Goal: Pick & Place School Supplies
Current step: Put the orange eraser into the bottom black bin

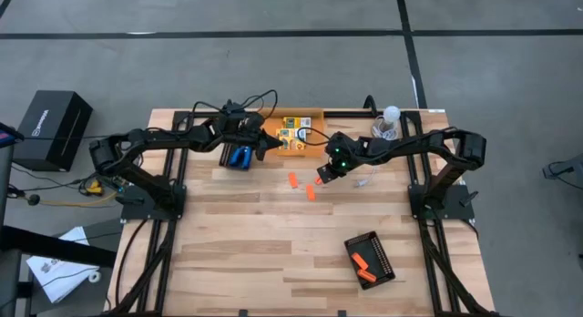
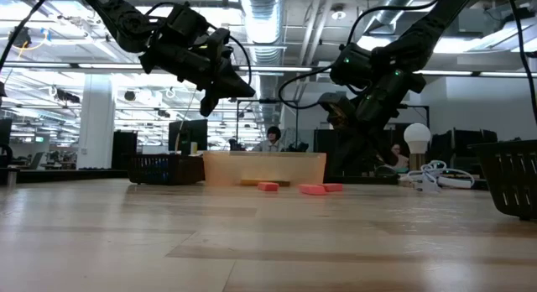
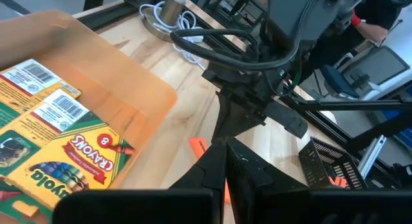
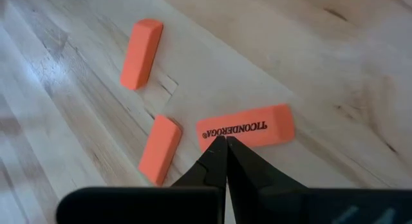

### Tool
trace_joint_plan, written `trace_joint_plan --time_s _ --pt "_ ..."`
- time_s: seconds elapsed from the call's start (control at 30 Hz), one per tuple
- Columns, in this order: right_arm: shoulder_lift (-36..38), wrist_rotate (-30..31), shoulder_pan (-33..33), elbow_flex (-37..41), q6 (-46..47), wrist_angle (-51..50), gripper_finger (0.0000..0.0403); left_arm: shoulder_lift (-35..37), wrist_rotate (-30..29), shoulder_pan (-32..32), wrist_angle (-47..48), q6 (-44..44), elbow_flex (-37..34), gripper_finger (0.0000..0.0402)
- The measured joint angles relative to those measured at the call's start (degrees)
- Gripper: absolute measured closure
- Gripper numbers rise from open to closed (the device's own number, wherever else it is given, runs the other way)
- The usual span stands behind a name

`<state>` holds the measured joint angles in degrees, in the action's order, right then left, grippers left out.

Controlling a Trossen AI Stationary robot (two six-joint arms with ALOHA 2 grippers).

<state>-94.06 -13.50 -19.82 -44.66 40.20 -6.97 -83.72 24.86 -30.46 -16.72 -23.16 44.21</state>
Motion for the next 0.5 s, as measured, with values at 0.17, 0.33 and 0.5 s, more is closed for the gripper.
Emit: trace_joint_plan --time_s 0.17,0.33,0.5 --pt "0.0 0.0 -0.2 0.0 -0.1 -0.1 0.0403 0.0 0.0 0.0 -0.1 0.0 0.0 0.04" --pt "0.0 1.5 -0.2 0.0 -0.2 -1.0 0.0403 0.0 0.0 0.0 -0.1 0.0 0.0 0.04" --pt "-1.0 2.5 -0.2 0.0 -0.3 -1.6 0.0403 0.0 0.0 0.0 -0.1 0.0 0.0 0.04"
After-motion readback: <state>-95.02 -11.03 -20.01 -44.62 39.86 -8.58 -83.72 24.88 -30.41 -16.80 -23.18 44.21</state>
